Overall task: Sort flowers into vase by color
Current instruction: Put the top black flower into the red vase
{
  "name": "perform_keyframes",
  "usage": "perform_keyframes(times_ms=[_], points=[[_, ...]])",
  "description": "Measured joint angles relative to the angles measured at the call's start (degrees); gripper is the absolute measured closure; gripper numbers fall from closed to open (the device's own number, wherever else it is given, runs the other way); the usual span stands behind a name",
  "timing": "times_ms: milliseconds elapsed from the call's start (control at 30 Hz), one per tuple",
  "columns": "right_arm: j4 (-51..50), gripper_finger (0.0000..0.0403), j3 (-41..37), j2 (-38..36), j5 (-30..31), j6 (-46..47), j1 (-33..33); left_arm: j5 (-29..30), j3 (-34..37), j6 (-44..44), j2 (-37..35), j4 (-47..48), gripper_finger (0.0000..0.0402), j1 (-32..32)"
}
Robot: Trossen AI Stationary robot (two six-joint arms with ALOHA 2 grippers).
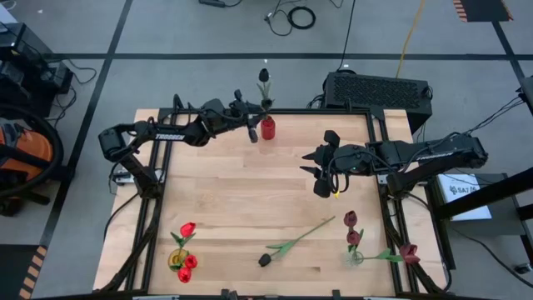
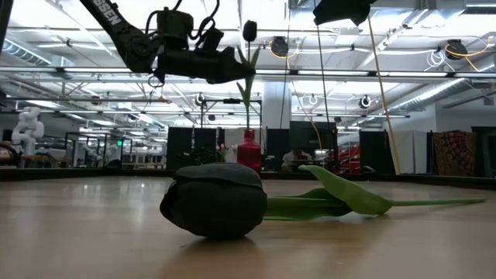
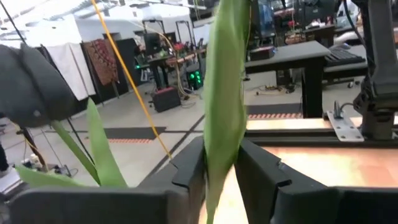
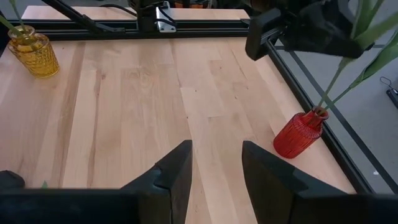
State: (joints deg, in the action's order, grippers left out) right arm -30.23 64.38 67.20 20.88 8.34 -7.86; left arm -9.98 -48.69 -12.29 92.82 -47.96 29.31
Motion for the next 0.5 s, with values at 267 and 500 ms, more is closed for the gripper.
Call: perform_keyframes(times_ms=[267,500], points=[[-0.01,0.0271,0.0,0.0,0.0,0.13,0.0,2.63,0.0,0.01,-0.02,6.97,0.0271,-1.24],[0.05,0.0271,-0.08,0.0,0.0,0.18,0.0,4.82,0.0,1.45,-0.02,12.56,0.0241,-3.02]])
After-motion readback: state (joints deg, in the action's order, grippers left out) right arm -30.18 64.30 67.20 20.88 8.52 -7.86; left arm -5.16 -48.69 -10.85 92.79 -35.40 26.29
